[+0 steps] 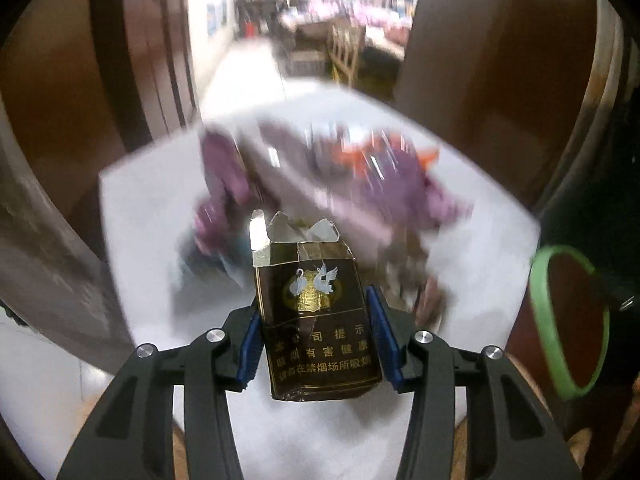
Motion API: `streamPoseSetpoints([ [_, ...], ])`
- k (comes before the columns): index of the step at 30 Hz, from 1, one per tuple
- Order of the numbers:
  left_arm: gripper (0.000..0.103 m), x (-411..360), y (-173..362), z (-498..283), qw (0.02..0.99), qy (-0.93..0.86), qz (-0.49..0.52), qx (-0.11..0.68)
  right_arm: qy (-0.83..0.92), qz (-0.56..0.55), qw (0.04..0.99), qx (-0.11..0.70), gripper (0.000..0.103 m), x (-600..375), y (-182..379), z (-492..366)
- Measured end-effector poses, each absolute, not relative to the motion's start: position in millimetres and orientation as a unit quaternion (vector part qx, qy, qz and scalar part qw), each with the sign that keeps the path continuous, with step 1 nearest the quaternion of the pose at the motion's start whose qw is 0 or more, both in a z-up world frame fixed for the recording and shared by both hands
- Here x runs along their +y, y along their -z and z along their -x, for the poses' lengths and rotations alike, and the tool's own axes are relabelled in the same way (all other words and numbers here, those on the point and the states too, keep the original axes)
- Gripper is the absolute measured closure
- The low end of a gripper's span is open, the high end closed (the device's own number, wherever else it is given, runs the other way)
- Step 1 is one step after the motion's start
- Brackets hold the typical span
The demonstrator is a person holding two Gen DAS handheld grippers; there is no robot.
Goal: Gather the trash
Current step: 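Grasp the black cigarette pack with the left tool and lift it, then grasp the pink wrapper with the right tool while the left tool holds the cigarette pack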
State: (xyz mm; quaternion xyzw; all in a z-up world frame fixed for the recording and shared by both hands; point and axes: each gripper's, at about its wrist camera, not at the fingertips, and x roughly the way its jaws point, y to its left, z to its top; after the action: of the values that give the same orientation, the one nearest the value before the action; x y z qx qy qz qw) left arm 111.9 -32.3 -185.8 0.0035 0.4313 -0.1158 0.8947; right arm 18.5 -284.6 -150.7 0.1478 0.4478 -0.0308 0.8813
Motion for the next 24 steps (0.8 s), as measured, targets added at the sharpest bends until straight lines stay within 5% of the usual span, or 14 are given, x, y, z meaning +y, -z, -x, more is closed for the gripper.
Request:
streamPoseSetpoints([
  [7,0.058,-22.4,122.5,-103.3,0.930,0.105,0.009,0.351,-0.018,-0.096,0.877,0.470,0.017,-259.1,172.8,-67.7],
  [16,0.058,-1.9,100.3,-96.0,0.943,0.086,0.021,0.321,-0.068,-0.313,0.812,0.487,0.015,-259.4,189.3,-129.0],
  [24,0.057,7.0,92.5,-80.4,0.950,0.077,0.018,0.302,-0.024,-0.358,0.766,0.534,0.015,-253.6,225.8,-148.8],
])
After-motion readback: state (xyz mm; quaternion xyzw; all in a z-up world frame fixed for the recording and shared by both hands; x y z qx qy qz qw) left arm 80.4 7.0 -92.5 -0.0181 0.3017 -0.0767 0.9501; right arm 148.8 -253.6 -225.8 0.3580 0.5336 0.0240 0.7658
